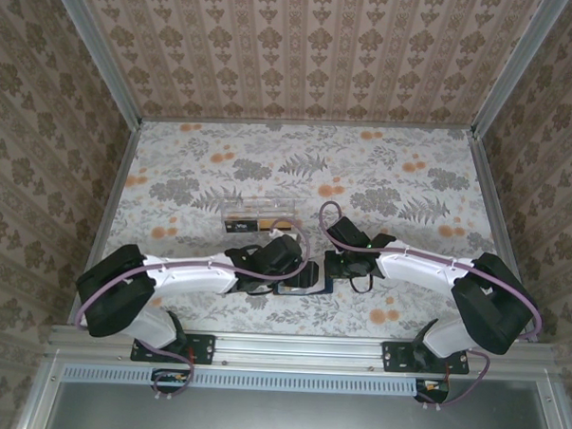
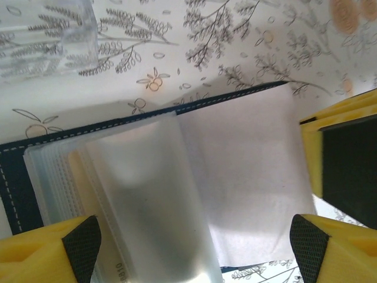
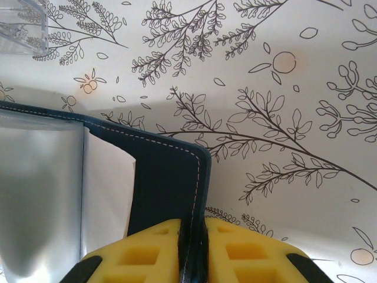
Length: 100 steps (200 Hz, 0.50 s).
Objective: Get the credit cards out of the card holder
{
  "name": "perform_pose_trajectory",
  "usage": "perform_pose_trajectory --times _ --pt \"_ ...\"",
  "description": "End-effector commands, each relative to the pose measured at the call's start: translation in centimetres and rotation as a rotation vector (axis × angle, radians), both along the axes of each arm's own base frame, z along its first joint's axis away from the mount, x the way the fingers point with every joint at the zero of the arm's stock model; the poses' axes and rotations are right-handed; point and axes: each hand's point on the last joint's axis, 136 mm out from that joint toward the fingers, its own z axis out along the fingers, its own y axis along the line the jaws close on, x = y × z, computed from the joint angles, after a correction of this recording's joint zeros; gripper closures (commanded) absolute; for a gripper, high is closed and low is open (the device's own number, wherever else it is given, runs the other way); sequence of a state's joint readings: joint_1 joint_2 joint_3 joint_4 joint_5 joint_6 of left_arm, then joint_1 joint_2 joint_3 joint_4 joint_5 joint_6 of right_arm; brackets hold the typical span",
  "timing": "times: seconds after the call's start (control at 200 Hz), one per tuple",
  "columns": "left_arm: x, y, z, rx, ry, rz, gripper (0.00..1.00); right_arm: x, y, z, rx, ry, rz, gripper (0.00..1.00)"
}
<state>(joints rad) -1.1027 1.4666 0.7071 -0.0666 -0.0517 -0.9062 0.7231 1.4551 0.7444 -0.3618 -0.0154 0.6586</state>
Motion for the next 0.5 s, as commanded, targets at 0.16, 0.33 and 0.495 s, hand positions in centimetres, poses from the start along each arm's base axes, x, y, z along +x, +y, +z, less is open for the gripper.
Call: perform_pose_trajectory --times 0.16,0.33,0.495 --pt "-0.1 -1.8 0.1 -0.058 0.034 -0.019 0.13 -0.4 0.0 -0.5 0.006 0.016 0.002 0.81" --pt "-0.4 -3.3 0.9 -0.111 0.028 -0.058 0.13 -0.5 0.1 -0.7 0.009 0.019 -0.001 0.81" --pt "-0.4 -4.1 1.5 -0.124 0.019 -0.079 0.13 -0.5 0.0 -0.8 0.008 0.021 -0.001 0.79"
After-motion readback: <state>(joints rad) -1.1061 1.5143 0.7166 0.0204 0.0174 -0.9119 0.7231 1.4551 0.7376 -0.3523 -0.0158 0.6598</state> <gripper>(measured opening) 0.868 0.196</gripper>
